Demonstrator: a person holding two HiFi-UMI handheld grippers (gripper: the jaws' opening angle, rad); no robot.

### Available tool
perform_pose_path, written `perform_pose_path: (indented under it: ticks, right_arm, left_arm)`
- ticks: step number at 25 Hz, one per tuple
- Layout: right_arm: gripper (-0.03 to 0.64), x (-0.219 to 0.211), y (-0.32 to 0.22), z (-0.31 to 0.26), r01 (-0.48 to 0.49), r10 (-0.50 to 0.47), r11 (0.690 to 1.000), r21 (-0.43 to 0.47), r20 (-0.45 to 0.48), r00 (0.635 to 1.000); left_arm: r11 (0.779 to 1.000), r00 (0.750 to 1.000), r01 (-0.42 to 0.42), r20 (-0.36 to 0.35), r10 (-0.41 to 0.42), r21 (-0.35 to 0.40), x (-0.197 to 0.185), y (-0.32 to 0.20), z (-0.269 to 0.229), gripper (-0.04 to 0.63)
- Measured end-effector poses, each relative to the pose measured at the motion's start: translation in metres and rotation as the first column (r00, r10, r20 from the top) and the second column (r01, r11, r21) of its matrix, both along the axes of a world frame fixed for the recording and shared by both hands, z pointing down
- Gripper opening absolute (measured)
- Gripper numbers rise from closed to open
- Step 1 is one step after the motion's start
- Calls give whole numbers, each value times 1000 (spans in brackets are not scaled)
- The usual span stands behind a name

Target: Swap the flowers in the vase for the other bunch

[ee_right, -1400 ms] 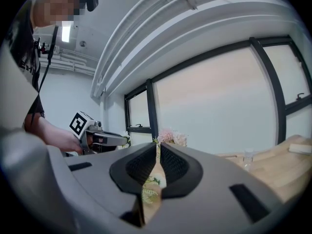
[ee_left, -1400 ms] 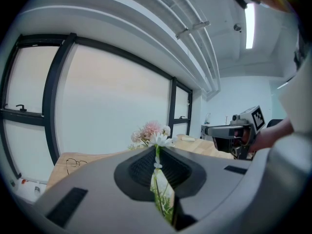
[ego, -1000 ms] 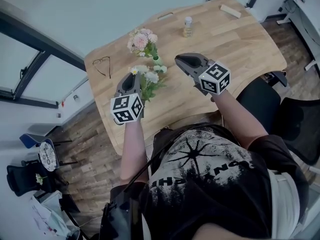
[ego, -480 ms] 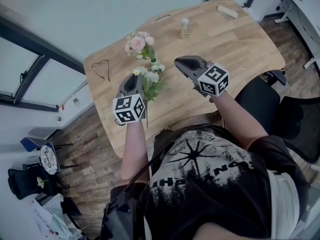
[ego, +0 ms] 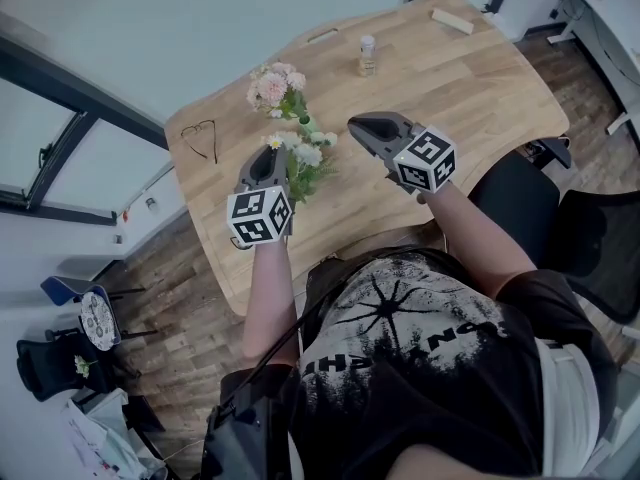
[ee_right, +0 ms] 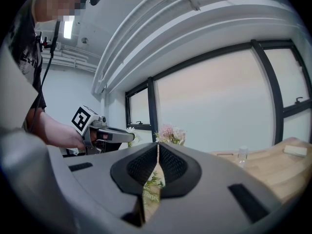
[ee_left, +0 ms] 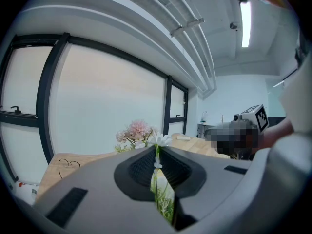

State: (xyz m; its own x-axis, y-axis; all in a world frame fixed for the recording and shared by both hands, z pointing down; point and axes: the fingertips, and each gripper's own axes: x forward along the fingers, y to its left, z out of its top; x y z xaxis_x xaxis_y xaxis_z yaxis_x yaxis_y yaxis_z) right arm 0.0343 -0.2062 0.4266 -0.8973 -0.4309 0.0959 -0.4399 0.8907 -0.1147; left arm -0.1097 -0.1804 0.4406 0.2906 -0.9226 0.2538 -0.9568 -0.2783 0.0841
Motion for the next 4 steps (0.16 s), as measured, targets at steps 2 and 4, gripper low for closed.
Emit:
perform_pose_path:
  ticks: [2, 4]
  right_arm:
    - [26, 1, 1, 1, 2, -2, 1000, 1, -4, 1000]
    - [25, 2, 2, 2, 3, -3, 1000, 4, -10, 1000]
  left_arm:
    - [1000, 1000, -1, 0, 1, -1, 2, 0, 1, 34]
    - [1000, 1000, -2, 0, 2, -1, 4, 1, 1, 34]
